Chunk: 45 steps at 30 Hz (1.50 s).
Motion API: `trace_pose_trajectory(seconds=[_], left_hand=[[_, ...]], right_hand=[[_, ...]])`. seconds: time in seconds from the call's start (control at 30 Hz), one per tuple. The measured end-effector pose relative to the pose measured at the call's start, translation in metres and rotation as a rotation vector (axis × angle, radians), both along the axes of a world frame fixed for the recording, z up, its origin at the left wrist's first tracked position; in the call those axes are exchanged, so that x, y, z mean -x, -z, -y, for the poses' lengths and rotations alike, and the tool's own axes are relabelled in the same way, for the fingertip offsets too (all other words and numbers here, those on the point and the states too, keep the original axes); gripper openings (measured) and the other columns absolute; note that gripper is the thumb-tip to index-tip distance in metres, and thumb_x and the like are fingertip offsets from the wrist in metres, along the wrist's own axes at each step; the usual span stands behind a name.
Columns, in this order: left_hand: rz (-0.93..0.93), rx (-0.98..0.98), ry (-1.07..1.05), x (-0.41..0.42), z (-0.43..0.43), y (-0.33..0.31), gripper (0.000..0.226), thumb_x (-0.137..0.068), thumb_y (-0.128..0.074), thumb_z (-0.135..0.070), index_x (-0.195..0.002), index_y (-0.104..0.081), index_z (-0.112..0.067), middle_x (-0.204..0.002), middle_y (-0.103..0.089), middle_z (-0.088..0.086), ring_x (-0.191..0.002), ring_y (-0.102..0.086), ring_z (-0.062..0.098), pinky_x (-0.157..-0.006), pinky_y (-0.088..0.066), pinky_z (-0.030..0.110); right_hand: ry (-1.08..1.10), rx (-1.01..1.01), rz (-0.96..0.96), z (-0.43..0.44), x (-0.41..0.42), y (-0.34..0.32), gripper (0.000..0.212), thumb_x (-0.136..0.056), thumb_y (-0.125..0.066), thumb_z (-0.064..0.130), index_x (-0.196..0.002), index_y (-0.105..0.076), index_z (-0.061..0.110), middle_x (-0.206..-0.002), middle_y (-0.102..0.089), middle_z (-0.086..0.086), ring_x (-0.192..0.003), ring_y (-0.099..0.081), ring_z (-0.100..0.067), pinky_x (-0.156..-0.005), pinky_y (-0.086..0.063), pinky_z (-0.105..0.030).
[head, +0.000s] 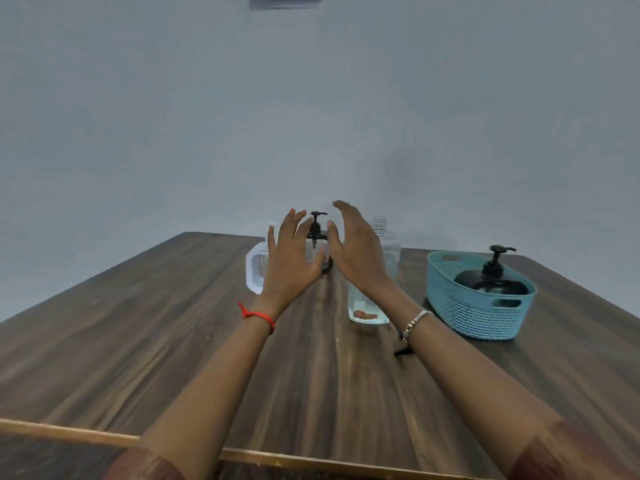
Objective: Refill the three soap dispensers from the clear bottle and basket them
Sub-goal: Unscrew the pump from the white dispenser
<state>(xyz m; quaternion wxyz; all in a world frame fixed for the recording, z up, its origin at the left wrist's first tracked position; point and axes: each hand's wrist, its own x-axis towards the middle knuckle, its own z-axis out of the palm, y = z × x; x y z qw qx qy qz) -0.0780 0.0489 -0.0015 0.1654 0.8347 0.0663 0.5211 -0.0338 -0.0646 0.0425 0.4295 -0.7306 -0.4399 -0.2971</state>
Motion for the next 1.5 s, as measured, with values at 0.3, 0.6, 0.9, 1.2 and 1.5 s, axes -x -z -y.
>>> trace_pose_trajectory(seconds=[0.3,0.6,0.9,1.2,1.5], left_hand=[[-0.246,0.237,-0.172,-0.002,-0.068,0.059,0.072,-0.085,-0.052,-0.037,-0.144,-0.026,-0.004,-0.151,-0.025,0.012,-0.141,-0.022,0.031,-0.111,-0.020,0.058],[-0.282,0.495,-0.138,-0.024,-0.103,0.083,0.084,-0.084,-0.062,-0.030,-0.147,-0.012,-0.007,-0.154,-0.019,0.010,-0.142,-0.020,0.028,-0.113,-0.010,0.061],[-0.126,0.551,-0.010,-0.032,-0.112,0.079,0.068,-0.073,-0.058,-0.041,-0.132,-0.041,-0.013,-0.128,-0.050,0.005,-0.120,-0.048,0.021,-0.101,-0.037,0.030],[-0.013,0.666,0.139,-0.014,-0.092,0.048,0.049,-0.079,-0.072,-0.024,-0.116,-0.043,-0.011,-0.116,-0.050,0.002,-0.099,-0.053,0.013,-0.079,-0.041,0.022],[-0.141,0.801,0.590,0.009,-0.065,0.039,0.043,-0.075,-0.075,-0.010,-0.115,-0.060,-0.017,-0.110,-0.069,0.005,-0.098,-0.067,0.017,-0.083,-0.055,0.028]], right_hand=[[0.006,0.310,-0.256,-0.065,-0.021,0.065,0.041,-0.093,-0.045,0.021,-0.131,-0.039,0.006,-0.132,-0.047,-0.012,-0.116,-0.050,-0.033,-0.093,-0.044,-0.045],[-0.056,0.404,-0.462,-0.099,-0.045,0.090,0.058,-0.094,-0.050,0.027,-0.141,-0.025,0.005,-0.146,-0.033,-0.013,-0.135,-0.032,-0.026,-0.105,-0.030,-0.034],[-0.164,0.196,-0.618,-0.132,-0.062,0.087,0.041,-0.087,-0.060,0.015,-0.123,-0.044,0.007,-0.125,-0.054,-0.005,-0.112,-0.050,-0.018,-0.079,-0.031,-0.017],[-0.211,0.089,-0.710,-0.102,-0.056,0.056,0.036,-0.090,-0.057,0.014,-0.125,-0.049,0.009,-0.115,-0.057,-0.006,-0.104,-0.055,-0.020,-0.083,-0.043,-0.027],[-0.257,0.177,-0.634,-0.035,-0.017,0.026,0.035,-0.091,-0.056,0.013,-0.125,-0.049,0.007,-0.121,-0.056,-0.010,-0.107,-0.054,-0.023,-0.095,-0.046,-0.036]])
